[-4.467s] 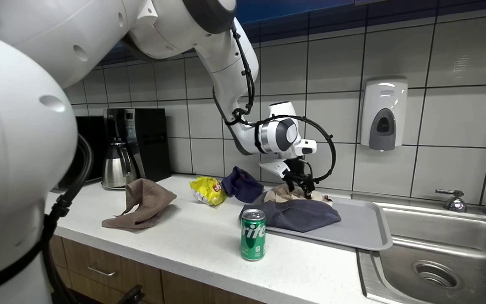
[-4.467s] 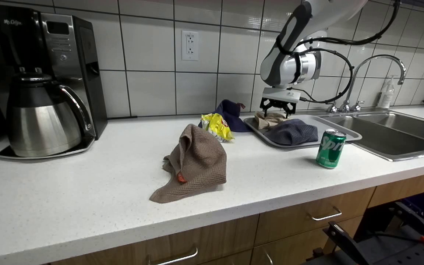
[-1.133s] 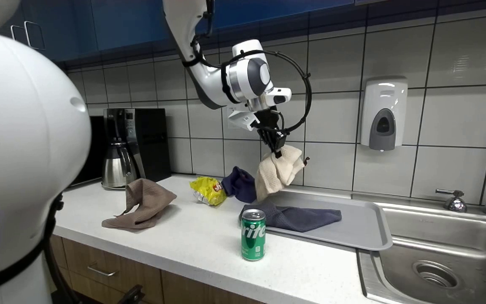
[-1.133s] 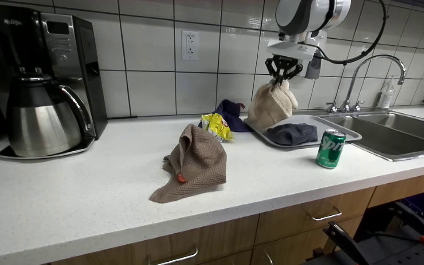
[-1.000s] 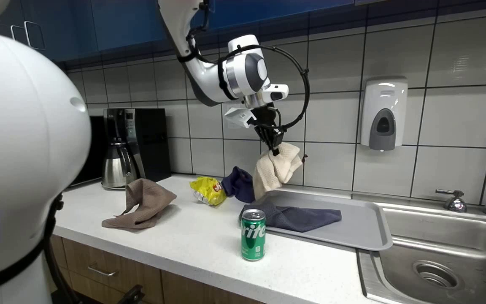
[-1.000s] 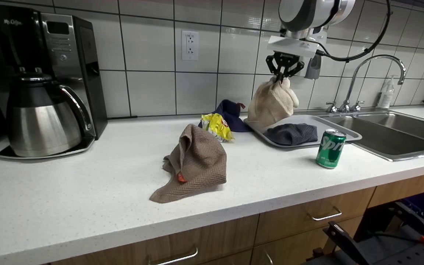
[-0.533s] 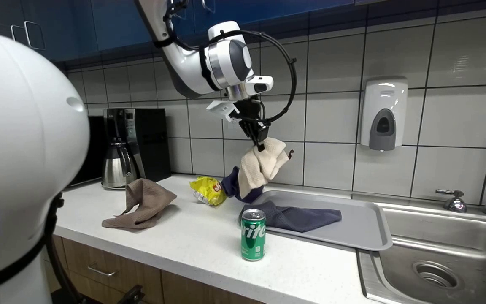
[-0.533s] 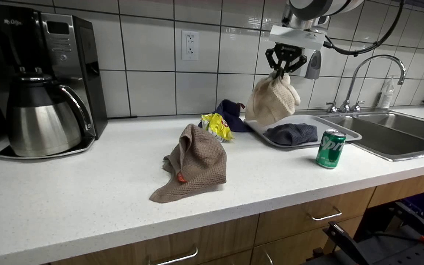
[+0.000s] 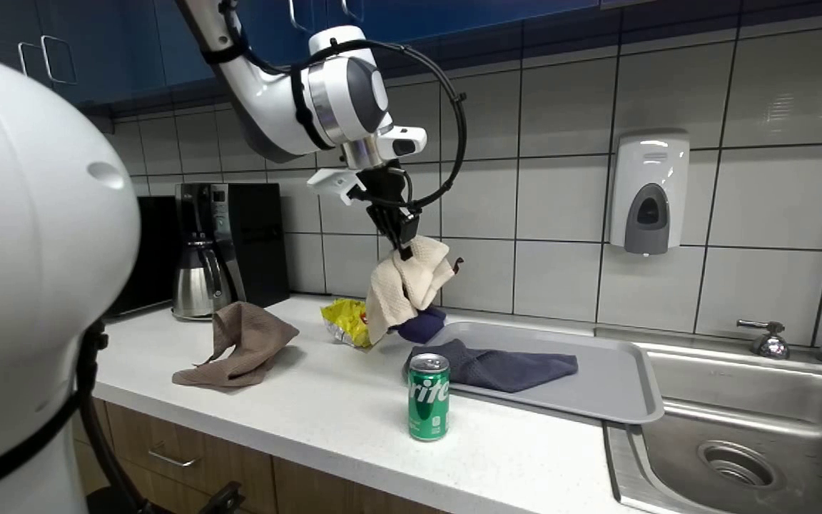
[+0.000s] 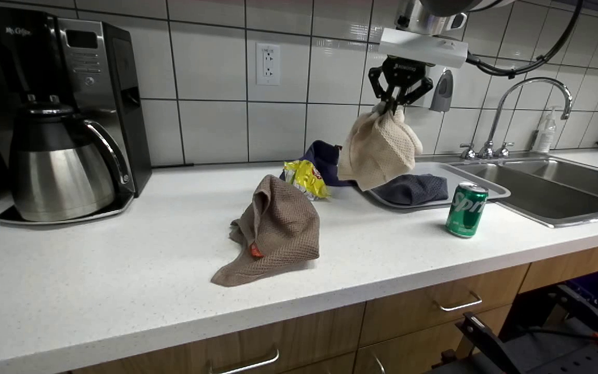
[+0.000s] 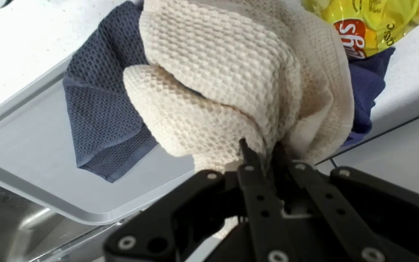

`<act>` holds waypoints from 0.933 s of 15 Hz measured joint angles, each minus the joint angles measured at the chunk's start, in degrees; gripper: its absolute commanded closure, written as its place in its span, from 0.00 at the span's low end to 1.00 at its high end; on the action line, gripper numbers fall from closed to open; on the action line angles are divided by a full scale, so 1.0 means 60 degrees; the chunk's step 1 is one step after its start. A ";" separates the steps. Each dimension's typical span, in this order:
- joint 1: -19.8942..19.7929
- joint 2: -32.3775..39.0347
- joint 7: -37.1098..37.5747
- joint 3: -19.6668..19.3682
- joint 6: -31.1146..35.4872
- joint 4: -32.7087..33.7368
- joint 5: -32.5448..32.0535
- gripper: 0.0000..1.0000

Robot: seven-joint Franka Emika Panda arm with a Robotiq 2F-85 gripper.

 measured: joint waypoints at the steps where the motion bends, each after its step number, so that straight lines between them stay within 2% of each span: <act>1: -0.0051 -0.0072 0.0000 0.0151 0.0001 -0.0123 0.0003 0.97; 6: -0.0162 -0.0149 0.0000 0.0728 0.0031 -0.0477 0.0047 0.97; 14: -0.0164 0.0078 0.0000 0.1301 0.0033 -0.0596 0.0064 0.97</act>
